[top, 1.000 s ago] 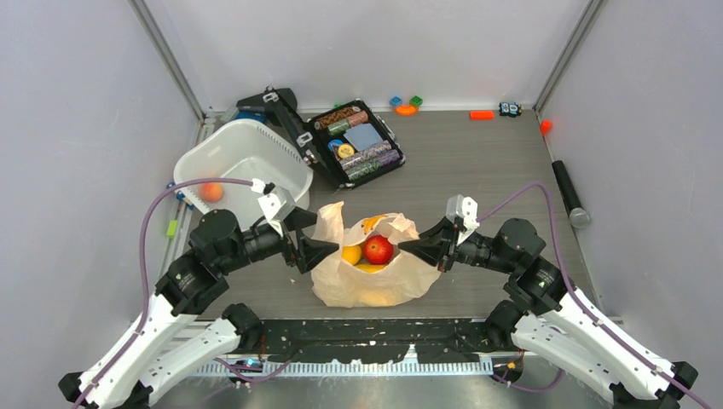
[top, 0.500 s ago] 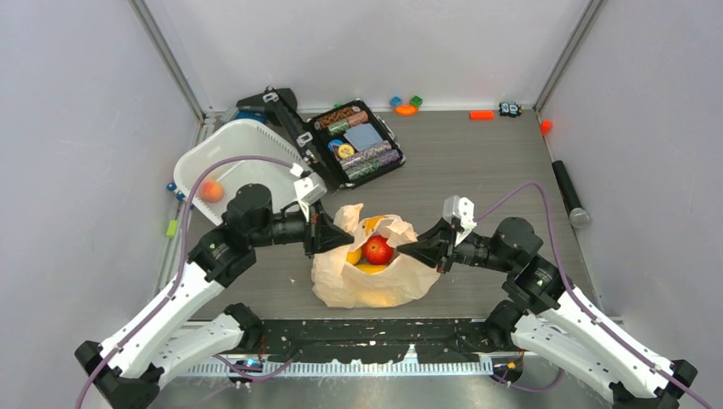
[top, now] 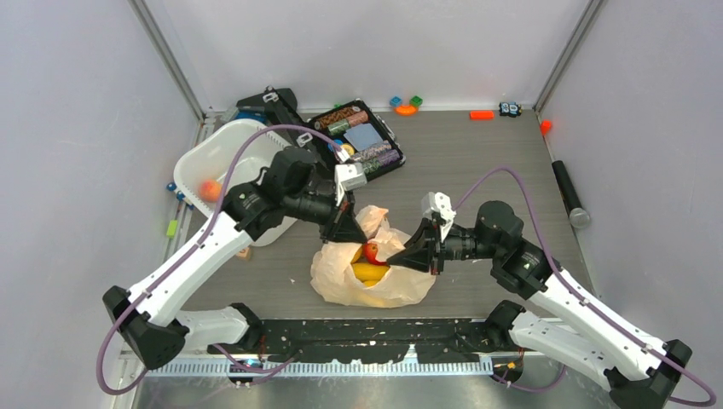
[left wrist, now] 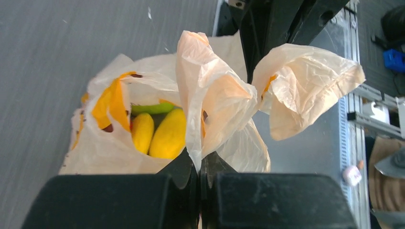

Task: Place the fake fruits into the plastic bag and tie a complex knot
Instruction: Adjust the plastic bag at the center of the board.

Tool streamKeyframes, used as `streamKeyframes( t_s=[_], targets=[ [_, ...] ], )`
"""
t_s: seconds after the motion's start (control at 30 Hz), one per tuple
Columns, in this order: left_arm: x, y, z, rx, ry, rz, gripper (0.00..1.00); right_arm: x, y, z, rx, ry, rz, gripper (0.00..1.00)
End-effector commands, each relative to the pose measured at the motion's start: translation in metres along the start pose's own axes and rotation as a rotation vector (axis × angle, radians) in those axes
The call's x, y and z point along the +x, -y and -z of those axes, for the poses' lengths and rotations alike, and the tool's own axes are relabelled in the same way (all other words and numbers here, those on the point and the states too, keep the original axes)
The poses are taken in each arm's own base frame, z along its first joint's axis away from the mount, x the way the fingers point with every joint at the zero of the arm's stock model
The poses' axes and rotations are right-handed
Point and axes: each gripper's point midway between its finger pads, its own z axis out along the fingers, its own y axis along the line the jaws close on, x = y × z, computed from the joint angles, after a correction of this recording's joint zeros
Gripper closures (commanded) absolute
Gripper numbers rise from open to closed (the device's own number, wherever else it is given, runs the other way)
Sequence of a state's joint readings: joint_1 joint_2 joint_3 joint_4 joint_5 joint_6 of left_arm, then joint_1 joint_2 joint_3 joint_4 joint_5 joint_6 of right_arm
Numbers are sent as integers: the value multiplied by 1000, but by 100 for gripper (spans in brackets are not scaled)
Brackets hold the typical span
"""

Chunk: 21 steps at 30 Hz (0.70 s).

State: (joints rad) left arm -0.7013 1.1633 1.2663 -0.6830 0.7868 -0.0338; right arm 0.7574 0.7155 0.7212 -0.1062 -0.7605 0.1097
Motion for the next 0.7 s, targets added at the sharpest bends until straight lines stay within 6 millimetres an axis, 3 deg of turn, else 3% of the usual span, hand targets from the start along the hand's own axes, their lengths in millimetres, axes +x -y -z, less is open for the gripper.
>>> streamKeyframes(
  t_s=[0.0, 0.43, 0.67],
  targets=[
    [19, 19, 0, 78, -112, -42, 100, -16, -14, -1, -67, 8, -5, 95],
    [35, 22, -1, 50, -170, -96, 100, -8, -4, -16, -74, -74, -117, 95],
    [29, 28, 1, 58, -147, -123, 77, -2, 2, -20, -51, -101, -163, 95]
  ],
)
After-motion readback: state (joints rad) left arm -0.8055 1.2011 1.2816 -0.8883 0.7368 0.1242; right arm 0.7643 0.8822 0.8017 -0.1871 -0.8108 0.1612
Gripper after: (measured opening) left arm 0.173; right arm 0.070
